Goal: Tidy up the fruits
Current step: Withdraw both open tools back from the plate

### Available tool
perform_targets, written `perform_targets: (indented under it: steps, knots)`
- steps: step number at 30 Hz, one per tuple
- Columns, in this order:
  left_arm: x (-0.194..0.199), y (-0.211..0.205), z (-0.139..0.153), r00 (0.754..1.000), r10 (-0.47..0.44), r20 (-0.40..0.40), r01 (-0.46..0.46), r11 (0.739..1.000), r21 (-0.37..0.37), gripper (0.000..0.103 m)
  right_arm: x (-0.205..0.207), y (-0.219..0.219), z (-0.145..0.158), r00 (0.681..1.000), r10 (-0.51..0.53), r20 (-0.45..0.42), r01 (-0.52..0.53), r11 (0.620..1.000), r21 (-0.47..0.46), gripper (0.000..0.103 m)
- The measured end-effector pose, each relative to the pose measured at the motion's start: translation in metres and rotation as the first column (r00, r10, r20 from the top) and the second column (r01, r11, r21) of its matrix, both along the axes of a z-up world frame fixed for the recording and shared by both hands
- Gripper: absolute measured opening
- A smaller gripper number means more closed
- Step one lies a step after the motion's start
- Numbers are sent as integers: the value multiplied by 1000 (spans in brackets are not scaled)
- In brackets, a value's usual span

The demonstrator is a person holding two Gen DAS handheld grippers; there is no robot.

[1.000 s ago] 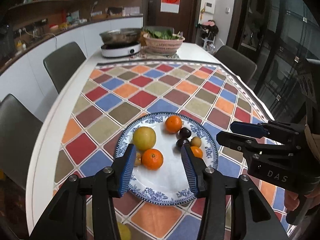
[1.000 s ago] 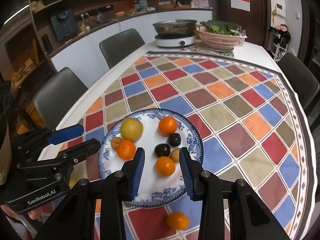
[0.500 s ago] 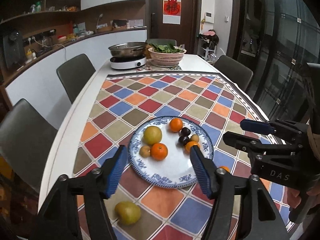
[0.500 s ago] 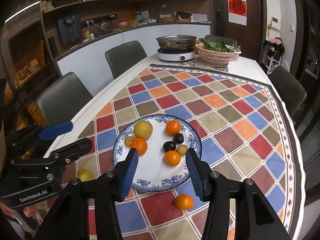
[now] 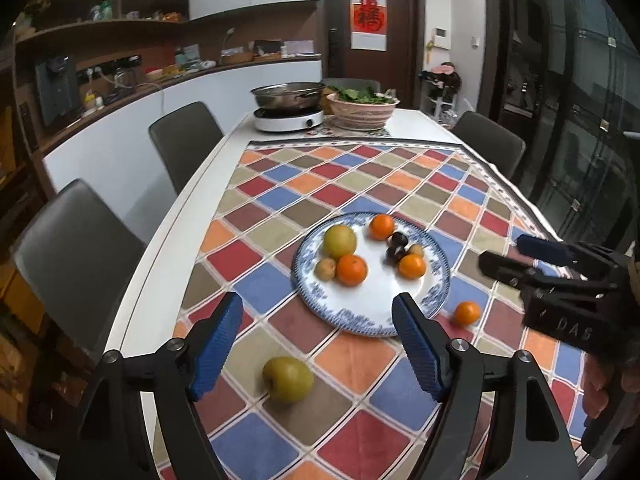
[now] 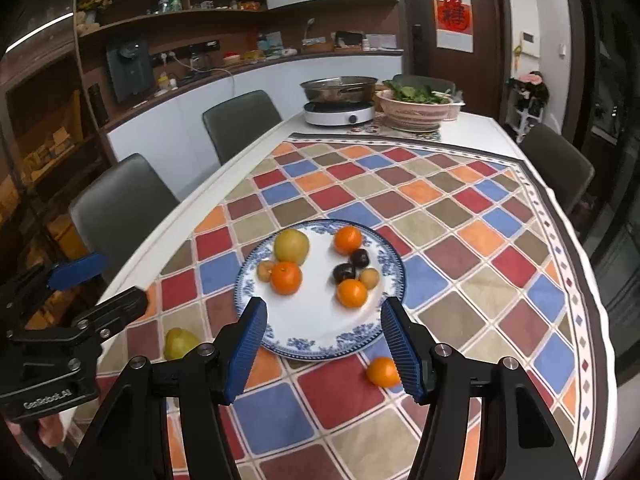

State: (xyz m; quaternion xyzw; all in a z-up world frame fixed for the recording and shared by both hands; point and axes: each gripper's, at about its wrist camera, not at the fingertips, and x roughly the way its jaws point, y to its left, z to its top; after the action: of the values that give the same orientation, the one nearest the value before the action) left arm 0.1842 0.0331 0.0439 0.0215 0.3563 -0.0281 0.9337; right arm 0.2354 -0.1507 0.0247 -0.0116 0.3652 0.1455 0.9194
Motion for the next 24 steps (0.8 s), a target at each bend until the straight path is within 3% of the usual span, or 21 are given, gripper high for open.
perform_targets:
  steps: [5,10,16,24]
  knots:
    - [-9,9,-22,998,51,-34,-51,999,8,81,-8,-3,-9,997,-75,25,75,997,-28,61]
    - [-10,21,-50,987,128,-97,-131,991,-31,82,-12,-5,-24,990,-138,37,140,988,-66,67]
    - [-9,30,-76,972,166,-166,-181,980,-80,82,-9,-9,-53,981,-190,-48,188,981,-45,67]
    - [-4,28,-101,962,183,-204,-194,981,-33,82,-6,-21,-86,952,-289,-100,284,957,-62,67]
